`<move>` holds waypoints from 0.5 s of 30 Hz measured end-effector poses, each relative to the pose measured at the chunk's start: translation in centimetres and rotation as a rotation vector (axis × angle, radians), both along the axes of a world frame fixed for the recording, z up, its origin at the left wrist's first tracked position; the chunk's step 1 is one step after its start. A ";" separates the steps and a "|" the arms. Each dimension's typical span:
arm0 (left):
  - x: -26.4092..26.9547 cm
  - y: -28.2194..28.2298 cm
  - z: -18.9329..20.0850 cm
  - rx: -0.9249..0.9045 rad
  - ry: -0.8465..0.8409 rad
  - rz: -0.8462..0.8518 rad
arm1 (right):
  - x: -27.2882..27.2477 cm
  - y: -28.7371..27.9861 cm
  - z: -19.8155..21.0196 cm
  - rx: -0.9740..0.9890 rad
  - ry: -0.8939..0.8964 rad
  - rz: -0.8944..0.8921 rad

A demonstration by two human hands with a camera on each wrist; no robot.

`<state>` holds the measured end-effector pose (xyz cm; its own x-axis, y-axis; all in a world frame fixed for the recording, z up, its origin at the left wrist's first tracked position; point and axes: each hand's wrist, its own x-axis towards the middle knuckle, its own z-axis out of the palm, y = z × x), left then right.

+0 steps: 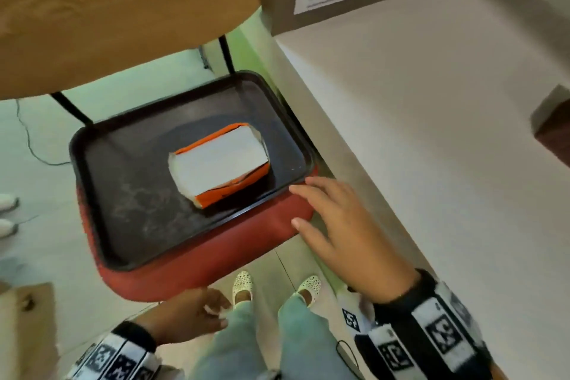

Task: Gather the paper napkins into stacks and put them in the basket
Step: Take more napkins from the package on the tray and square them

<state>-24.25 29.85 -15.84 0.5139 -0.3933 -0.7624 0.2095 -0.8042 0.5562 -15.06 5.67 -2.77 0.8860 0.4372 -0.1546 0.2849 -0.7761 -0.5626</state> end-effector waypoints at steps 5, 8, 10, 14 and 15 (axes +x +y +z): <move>-6.3 5.3 -6.7 0.187 0.173 0.104 | 3.8 5.4 -3.7 -0.025 0.024 0.076; -9.9 6.8 -10.1 0.327 0.286 0.206 | 6.2 8.4 -5.3 -0.043 -0.021 0.102; -11.6 7.5 -11.3 0.334 0.333 0.300 | 7.5 10.3 -6.0 -0.057 -0.055 0.127; -13.8 8.8 -12.5 0.328 0.388 0.439 | 9.3 13.8 -7.4 -0.215 -0.011 0.229; -14.2 9.1 -12.7 0.335 0.388 0.463 | 9.5 14.7 -7.8 -0.272 0.001 0.252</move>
<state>-38.43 38.97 -28.51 0.2371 0.0893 -0.9674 0.7063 -0.6995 0.1086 -5.59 20.38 -10.54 0.7556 0.5845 -0.2958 0.4856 -0.8028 -0.3459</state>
